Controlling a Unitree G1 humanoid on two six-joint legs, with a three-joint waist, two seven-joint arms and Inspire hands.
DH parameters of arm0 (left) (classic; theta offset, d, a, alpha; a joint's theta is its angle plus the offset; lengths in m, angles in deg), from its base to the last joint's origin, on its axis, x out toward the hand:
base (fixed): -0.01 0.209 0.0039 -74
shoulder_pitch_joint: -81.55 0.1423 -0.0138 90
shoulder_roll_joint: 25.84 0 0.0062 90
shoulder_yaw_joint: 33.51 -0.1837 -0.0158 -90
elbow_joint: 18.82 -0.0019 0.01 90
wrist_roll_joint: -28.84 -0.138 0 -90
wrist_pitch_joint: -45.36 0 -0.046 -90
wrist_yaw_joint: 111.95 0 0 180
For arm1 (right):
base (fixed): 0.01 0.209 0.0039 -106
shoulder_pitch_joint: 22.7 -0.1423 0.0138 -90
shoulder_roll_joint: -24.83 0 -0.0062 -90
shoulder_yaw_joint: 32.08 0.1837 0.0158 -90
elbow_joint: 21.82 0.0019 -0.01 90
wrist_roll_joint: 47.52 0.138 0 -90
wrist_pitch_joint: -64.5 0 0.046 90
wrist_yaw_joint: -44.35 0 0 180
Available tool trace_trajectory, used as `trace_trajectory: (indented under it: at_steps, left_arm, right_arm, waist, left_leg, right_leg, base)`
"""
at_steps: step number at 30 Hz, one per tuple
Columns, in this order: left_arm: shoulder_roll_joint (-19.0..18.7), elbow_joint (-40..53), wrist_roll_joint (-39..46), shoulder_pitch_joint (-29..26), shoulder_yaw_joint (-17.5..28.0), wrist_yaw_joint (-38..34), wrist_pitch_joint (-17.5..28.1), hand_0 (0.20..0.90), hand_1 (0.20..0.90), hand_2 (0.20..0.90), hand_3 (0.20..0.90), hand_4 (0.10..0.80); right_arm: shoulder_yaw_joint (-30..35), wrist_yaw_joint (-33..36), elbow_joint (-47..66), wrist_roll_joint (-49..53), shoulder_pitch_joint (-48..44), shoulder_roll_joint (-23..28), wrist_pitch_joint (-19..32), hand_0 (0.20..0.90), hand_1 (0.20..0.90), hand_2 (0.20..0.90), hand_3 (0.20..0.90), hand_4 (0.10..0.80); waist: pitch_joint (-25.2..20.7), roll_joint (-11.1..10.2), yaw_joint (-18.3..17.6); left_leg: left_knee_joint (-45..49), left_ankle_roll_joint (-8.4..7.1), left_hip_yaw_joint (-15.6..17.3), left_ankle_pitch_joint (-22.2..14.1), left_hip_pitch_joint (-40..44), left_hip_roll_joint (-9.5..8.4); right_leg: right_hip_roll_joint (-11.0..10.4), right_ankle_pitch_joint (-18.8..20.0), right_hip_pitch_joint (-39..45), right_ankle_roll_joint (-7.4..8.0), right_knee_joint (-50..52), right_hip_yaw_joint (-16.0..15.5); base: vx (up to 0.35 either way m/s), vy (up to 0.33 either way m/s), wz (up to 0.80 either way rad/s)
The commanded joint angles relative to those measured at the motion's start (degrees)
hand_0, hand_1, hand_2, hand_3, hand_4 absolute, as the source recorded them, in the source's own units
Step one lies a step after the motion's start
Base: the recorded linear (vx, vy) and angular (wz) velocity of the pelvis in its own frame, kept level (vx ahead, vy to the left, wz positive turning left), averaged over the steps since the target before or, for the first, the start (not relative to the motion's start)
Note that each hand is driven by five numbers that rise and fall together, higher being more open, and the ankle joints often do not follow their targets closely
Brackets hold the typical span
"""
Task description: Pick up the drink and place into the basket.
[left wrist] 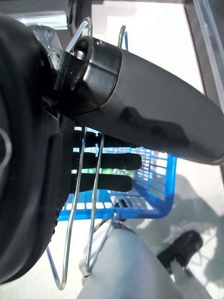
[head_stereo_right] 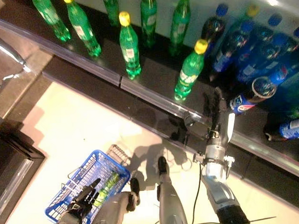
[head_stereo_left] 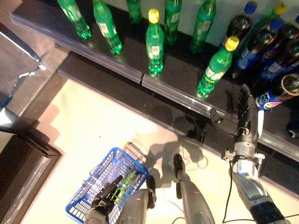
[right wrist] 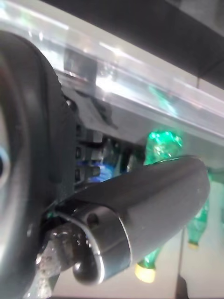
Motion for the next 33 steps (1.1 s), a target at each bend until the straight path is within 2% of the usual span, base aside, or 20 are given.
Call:
trace_trajectory:
  at_steps: [1,10,19,26,33]
  left_arm:
    - [-1.2,4.0,4.0,0.0,-0.2,3.8,2.9,0.3,0.3,0.3,0.2,0.1]
    - [-1.7,5.4,6.0,-1.9,-0.1,4.1,3.4,0.3,0.3,0.3,0.2,0.1]
    - [-1.8,5.6,6.2,-2.1,1.4,5.1,2.9,0.3,0.3,0.3,0.2,0.1]
    - [-1.6,5.5,5.9,-3.8,1.5,4.8,2.7,0.3,0.3,0.3,0.2,0.1]
    - [-1.2,5.5,5.1,-4.3,1.8,4.3,2.5,0.3,0.3,0.3,0.2,0.1]
  right_arm:
    - [0.3,3.8,6.4,-1.0,-4.6,4.0,7.4,0.9,0.9,0.9,0.9,0.8]
    - [2.2,5.8,8.1,-1.2,-10.2,4.5,8.3,0.9,0.9,0.9,0.9,0.8]
    - [4.6,1.2,12.0,1.3,-13.8,5.8,6.9,0.9,0.9,0.9,0.9,0.8]
    - [4.9,-0.2,13.6,2.5,-17.2,6.9,4.6,0.9,0.9,0.9,0.9,0.8]
    - [6.4,0.4,14.8,2.5,-18.5,7.4,2.9,0.9,0.9,0.9,0.9,0.8]
  waist:
    - [-1.6,0.9,-0.5]
    - [1.7,1.8,-0.4]
    - [2.5,2.4,-0.5]
    - [3.0,2.6,-0.3]
    - [2.9,2.6,0.4]
  left_leg:
    - [3.5,-1.64,-10.5,0.7,-7.0,-2.49]
    - [3.8,-1.75,-10.3,1.1,-10.0,-2.18]
    - [5.8,-1.8,-9.9,0.6,-11.9,-2.4]
    - [10.4,-1.51,-9.7,-0.9,-15.3,-2.91]
    - [16.0,-0.5,-9.5,-2.8,-18.9,-3.82]
  right_leg:
    - [0.2,-2.8,4.8,3.18,-4.3,-1.1]
    - [1.0,-3.4,1.7,2.34,-2.9,-1.6]
    - [1.1,-4.1,-0.1,2.02,-1.3,-1.4]
    - [1.2,-5.7,-3.7,1.42,3.4,-1.8]
    - [1.3,-8.2,-8.1,0.65,11.2,-2.6]
  base:
    - [-0.081,0.007,-0.21]
    - [-0.071,0.005,-0.14]
    - [0.0,0.0,0.0]
    - [0.003,0.001,0.04]
    - [0.035,-0.016,0.13]
